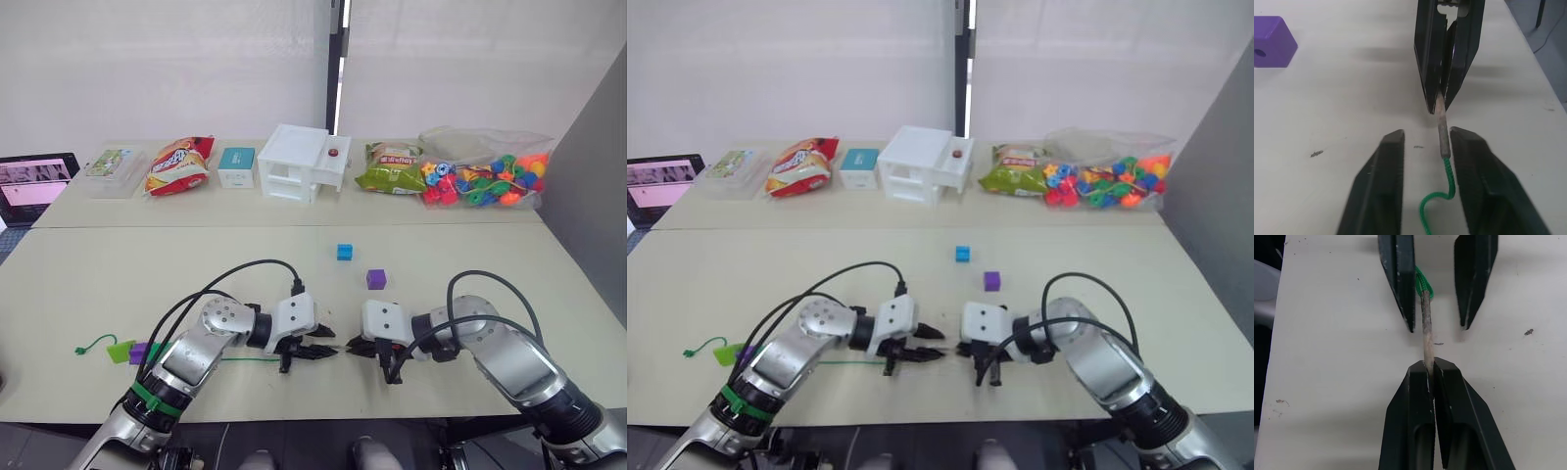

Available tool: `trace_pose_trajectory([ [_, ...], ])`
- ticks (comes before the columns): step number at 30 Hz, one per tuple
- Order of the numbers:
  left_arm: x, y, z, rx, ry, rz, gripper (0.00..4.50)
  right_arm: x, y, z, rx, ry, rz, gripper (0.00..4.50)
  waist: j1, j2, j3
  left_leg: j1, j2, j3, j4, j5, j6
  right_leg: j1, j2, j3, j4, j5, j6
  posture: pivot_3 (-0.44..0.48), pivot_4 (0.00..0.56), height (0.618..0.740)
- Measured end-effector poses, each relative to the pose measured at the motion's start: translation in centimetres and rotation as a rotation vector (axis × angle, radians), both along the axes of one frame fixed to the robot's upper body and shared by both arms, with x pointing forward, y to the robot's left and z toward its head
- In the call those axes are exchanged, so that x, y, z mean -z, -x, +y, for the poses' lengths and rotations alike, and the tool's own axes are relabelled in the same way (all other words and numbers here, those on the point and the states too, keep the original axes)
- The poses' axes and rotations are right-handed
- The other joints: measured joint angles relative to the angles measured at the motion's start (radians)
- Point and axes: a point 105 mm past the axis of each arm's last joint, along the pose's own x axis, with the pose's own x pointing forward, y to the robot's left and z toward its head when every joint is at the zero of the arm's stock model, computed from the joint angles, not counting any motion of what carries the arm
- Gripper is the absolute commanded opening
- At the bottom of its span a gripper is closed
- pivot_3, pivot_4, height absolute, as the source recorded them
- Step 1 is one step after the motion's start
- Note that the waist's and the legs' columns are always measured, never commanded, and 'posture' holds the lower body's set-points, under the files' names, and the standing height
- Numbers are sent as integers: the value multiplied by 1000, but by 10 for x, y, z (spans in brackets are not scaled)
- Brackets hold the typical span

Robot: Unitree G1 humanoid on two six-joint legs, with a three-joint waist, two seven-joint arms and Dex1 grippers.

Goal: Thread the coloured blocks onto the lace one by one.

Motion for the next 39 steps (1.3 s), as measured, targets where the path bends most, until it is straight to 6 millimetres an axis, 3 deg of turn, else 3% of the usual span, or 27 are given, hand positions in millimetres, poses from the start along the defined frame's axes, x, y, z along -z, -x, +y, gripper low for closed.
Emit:
trace_pose_trajectory([
  [2,0,1,-1,9,0,6,31,0,-1,0,5,0,-4,0,-1,0,0,0,0,0,0,0,0,0,0,0,0,0,0,0,150,740],
  [15,1,2,-1,9,5,23,31,0,0,-1,5,3,-2,0,-1,0,0,0,0,0,0,0,0,0,0,0,0,0,0,0,150,740],
  [22,-1,0,4,-1,1,21,0,-3,0,-7,73,-40,-9,2357,1,0,0,0,0,0,0,0,0,0,0,0,0,0,0,0,150,740],
  [26,-3,-3,21,-34,-23,20,0,-18,-5,-24,241,-130,-31,3738,2,0,0,0,0,0,0,0,0,0,0,0,0,0,0,0,150,740],
  [28,-3,-1,31,-57,-36,34,0,-30,-7,-27,364,-254,-35,4405,-1,0,0,0,0,-1,-1,0,0,0,1,0,1,0,0,0,150,740],
  [33,-2,1,53,-117,-63,67,0,-32,-15,-37,692,-435,-54,4460,-1,0,0,0,0,-1,-1,0,0,0,0,0,0,0,0,0,150,740],
  [39,-6,1,61,-147,-58,70,0,-11,-24,-43,1107,-532,-128,4460,-2,1,0,0,0,0,-2,1,-1,-1,0,0,0,0,0,0,150,740],
])
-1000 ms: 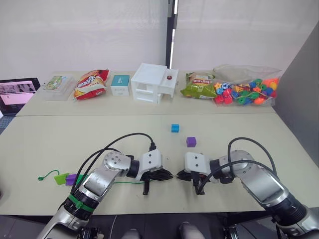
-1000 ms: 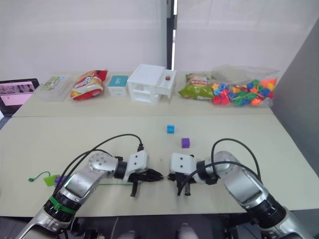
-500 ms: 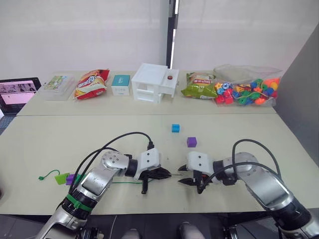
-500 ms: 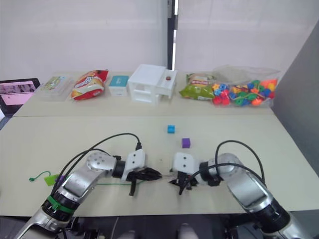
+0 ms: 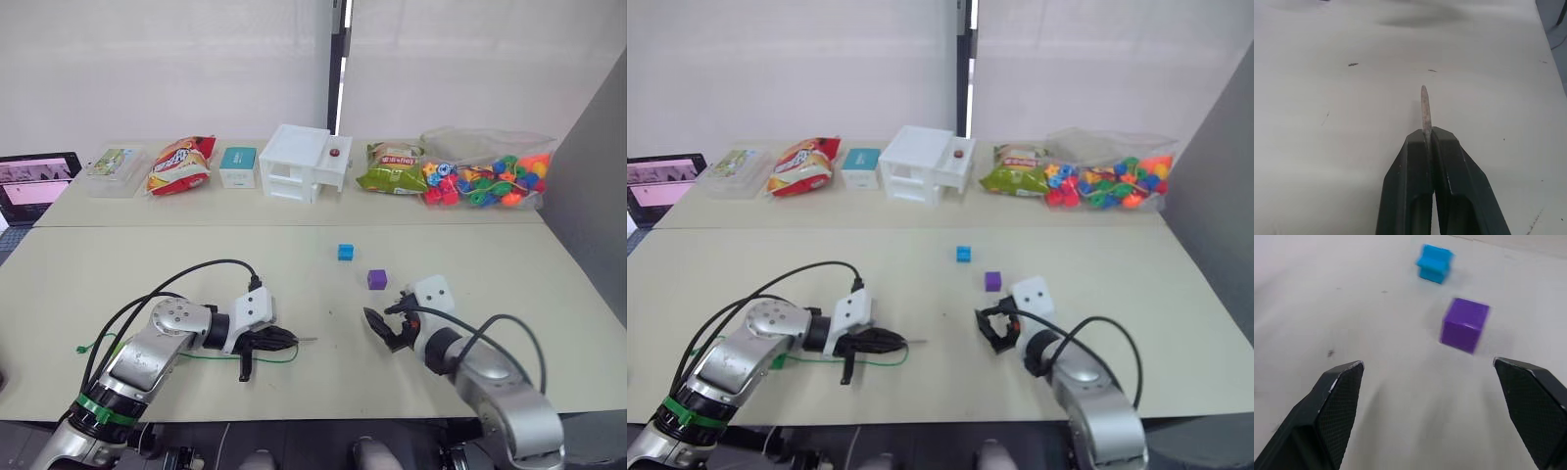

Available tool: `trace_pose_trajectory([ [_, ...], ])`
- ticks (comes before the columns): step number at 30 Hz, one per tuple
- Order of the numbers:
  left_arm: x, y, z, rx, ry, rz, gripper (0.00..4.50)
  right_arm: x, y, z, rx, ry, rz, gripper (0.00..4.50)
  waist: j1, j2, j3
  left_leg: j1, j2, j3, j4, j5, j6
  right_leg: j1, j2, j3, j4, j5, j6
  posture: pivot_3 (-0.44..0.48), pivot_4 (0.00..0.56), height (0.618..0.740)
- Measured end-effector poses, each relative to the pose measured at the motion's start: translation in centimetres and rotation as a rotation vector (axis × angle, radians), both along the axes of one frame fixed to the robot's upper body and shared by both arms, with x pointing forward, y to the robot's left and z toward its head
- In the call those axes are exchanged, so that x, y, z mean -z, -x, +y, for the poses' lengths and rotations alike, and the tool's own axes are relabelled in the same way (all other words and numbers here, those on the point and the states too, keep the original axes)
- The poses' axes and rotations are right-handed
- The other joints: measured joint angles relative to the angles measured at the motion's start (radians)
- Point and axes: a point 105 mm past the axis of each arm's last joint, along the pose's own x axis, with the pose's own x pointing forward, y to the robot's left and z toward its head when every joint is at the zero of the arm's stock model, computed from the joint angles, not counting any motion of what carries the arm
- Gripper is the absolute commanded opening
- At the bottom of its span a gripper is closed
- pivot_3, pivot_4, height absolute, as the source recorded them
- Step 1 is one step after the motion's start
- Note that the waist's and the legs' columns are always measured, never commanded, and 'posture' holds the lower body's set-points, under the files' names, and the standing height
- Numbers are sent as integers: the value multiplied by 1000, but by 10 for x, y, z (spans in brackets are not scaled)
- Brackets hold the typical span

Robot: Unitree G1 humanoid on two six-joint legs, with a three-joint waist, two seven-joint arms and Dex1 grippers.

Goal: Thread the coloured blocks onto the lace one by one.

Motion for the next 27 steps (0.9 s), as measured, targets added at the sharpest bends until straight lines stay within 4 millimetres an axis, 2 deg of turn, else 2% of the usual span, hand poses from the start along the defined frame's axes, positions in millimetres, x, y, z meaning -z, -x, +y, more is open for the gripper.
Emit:
trace_pose_trajectory([
  [2,0,0,0,-4,3,1,0,2,-6,2,104,-25,-19,4460,-1,0,0,0,0,0,-1,0,0,-1,0,0,0,0,0,0,150,740],
  [7,-2,1,-1,0,14,2,0,16,-24,16,191,-59,-27,4460,-5,0,0,1,0,0,-1,0,0,-1,1,0,0,0,0,0,150,740],
  [16,-9,3,-4,-6,6,-16,0,9,-64,29,225,-72,-128,4460,-6,0,0,1,0,0,-2,0,0,-1,1,0,1,0,0,0,150,740],
  [19,-10,3,-4,-13,4,-16,0,15,-70,28,237,-71,-128,3628,-6,0,0,1,0,0,-3,0,0,-1,0,0,1,0,0,0,150,740],
  [26,-11,3,-4,-20,3,-21,0,19,-68,30,225,-85,-130,1209,-7,0,0,1,0,0,-3,0,0,-1,0,0,1,0,0,0,150,740],
  [27,-11,3,-4,-20,3,-21,0,19,-67,30,222,-90,-129,1176,-7,0,0,1,0,0,-3,0,0,-1,0,0,1,0,0,0,150,740],
])
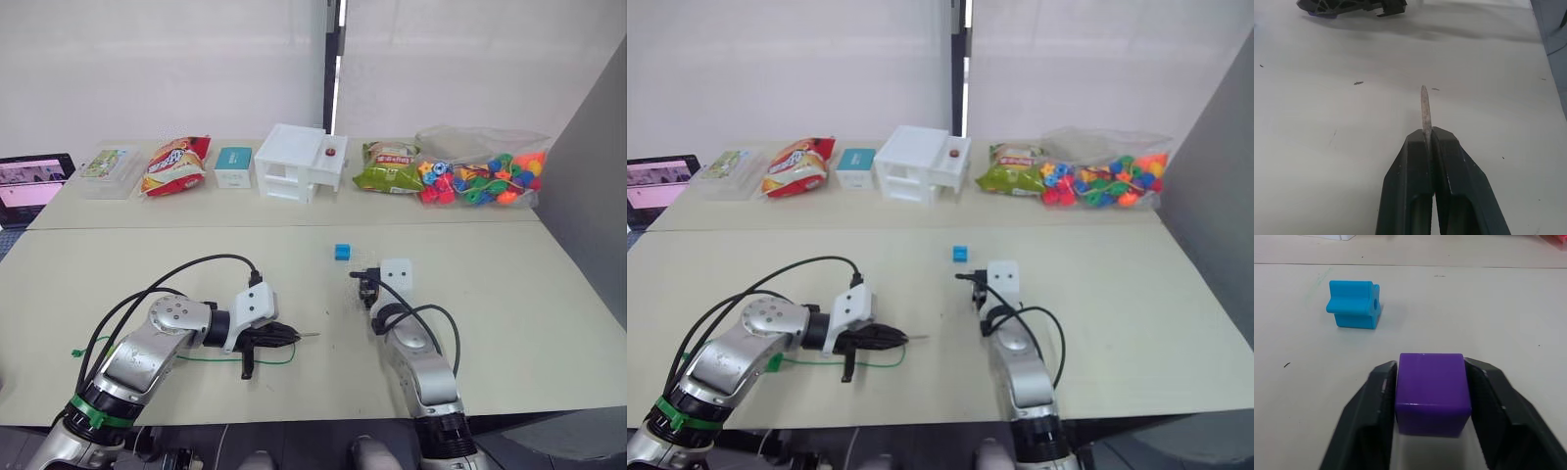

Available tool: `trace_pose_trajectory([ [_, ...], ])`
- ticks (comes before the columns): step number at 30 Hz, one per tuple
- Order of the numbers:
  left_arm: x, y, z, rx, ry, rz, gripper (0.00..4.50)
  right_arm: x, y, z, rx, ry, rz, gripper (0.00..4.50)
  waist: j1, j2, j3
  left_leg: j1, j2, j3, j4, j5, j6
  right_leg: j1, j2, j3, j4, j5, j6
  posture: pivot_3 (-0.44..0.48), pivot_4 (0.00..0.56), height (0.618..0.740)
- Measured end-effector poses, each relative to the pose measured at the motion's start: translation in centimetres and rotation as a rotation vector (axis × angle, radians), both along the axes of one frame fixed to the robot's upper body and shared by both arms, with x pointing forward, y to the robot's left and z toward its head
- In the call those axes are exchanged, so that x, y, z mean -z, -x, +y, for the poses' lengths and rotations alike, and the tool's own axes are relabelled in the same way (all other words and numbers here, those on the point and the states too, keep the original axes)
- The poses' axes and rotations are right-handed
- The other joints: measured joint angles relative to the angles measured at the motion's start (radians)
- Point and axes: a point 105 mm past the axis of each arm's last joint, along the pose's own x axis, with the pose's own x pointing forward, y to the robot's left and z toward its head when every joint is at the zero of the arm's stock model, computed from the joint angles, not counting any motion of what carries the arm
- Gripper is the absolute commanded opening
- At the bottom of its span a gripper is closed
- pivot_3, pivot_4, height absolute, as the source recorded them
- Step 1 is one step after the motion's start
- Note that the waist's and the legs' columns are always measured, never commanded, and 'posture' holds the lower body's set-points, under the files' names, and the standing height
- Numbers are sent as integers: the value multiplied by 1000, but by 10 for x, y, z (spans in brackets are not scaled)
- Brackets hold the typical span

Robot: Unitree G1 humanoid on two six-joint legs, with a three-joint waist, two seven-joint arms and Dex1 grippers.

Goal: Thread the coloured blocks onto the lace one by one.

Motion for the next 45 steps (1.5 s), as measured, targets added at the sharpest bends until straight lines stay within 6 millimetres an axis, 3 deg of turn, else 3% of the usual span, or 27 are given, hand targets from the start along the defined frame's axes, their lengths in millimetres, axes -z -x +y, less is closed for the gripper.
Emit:
trace_pose_trajectory([
  [6,0,1,0,5,2,-1,0,-5,11,3,-15,-24,-22,1176,0,0,0,0,0,0,0,0,0,0,0,0,0,0,0,0,150,740],
  [14,6,-2,3,5,12,9,0,-3,74,23,-133,-21,0,1176,3,0,0,0,0,0,-1,0,0,0,0,0,-1,0,0,0,150,740],
  [17,5,-1,0,25,16,15,0,15,95,24,-153,-6,67,1176,3,0,0,1,0,0,-2,0,0,1,0,0,-1,0,0,0,150,740],
  [24,6,-1,-3,43,13,25,0,21,100,29,-155,-43,93,1176,0,-1,-1,2,1,0,-1,0,0,2,1,0,-2,0,0,0,150,740],
  [28,6,-2,-3,42,13,24,0,24,99,31,-188,-44,88,3029,1,-2,-1,2,1,0,-1,0,0,2,1,0,-2,0,0,0,150,740],
  [33,6,-2,-3,38,15,22,0,16,97,28,-284,31,48,4485,3,-2,-1,1,0,1,-1,0,0,1,0,0,-3,0,0,0,150,740],
  [35,6,-2,-3,36,16,22,0,0,94,23,-330,69,-11,4485,4,-2,-1,1,0,1,0,0,0,2,0,0,-2,0,0,0,150,740],
  [40,9,0,-3,13,27,25,0,-41,89,13,-678,252,-91,4485,3,-2,-1,1,1,0,2,0,0,3,1,0,-3,0,0,0,150,740],
  [45,11,3,-2,-12,37,26,0,-40,98,8,-1132,395,75,4485,4,-1,-1,1,0,0,3,0,1,4,1,0,-4,0,0,0,150,740],
])
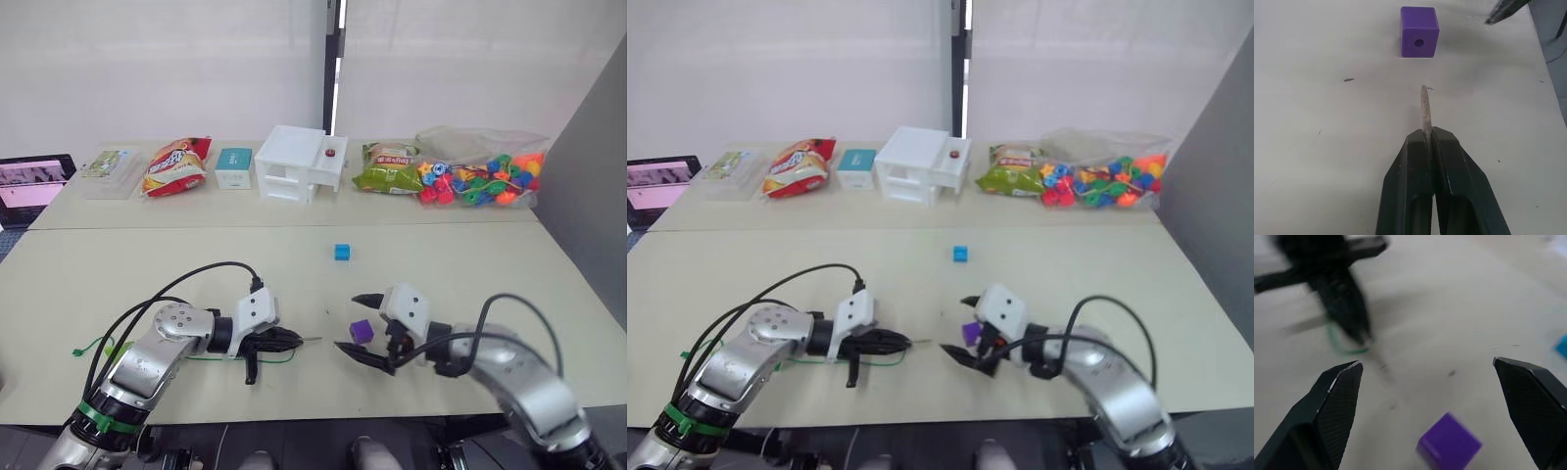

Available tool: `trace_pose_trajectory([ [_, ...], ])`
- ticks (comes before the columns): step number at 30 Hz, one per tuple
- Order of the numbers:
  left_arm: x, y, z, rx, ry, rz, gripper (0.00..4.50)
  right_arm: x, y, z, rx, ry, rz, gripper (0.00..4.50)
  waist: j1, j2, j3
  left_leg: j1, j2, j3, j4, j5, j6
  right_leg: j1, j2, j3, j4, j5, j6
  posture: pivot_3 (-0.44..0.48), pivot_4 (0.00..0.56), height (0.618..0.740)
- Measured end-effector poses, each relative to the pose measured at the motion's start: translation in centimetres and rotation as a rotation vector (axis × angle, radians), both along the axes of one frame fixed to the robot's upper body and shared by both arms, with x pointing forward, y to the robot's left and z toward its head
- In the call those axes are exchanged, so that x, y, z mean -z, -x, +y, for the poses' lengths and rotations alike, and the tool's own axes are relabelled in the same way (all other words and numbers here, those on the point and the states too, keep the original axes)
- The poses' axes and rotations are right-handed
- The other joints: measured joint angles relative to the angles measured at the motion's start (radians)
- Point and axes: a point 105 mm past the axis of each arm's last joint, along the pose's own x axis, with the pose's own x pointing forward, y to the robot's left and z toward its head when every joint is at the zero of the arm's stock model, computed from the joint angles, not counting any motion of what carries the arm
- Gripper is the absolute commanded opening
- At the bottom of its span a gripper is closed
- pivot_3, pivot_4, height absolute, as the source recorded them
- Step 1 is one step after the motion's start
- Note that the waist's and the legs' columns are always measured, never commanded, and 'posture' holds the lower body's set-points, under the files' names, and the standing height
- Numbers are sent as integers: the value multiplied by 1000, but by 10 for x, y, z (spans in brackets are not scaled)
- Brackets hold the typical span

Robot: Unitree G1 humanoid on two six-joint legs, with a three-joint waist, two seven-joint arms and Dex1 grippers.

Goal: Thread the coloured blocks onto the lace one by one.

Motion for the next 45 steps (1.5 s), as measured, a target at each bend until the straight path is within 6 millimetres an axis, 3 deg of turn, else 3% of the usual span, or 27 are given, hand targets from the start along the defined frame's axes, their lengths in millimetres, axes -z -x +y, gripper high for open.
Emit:
trace_pose_trajectory([
  [3,1,2,0,-12,3,1,0,1,-5,-5,-163,134,32,4485,-1,0,0,0,0,0,0,0,0,0,0,0,0,0,0,0,150,740],
  [6,2,7,-2,-16,10,3,0,17,-19,-13,-244,257,46,4485,0,0,0,0,0,0,0,0,0,-1,0,0,0,0,0,0,150,740],
  [13,0,13,-5,-20,33,6,0,33,-34,-21,-293,316,63,4485,5,0,0,-1,0,0,1,0,0,-1,-1,0,1,0,0,0,150,740],
  [14,0,13,-6,-23,33,6,0,33,-36,-21,-298,316,66,3971,4,0,0,-1,0,0,1,0,0,-1,-1,0,1,0,0,0,150,740],
  [23,-1,16,-7,-32,30,10,0,35,-36,-17,-308,298,61,1174,3,0,0,-1,0,0,1,0,0,-2,-1,0,2,0,0,0,150,740],
  [28,-2,16,-8,-26,29,7,0,36,-33,-15,-288,274,60,1176,4,0,0,-1,0,0,1,0,0,-2,-1,0,2,0,0,0,150,740],
  [34,0,14,-17,17,9,-2,0,41,-7,6,-297,216,115,1176,5,0,0,-1,-1,0,1,0,0,-1,-2,0,2,0,0,0,150,740],
  [45,2,15,-20,77,-17,17,0,44,-7,9,-248,244,103,1176,0,0,0,0,0,0,1,0,0,-1,-1,0,2,0,0,0,150,740],
])
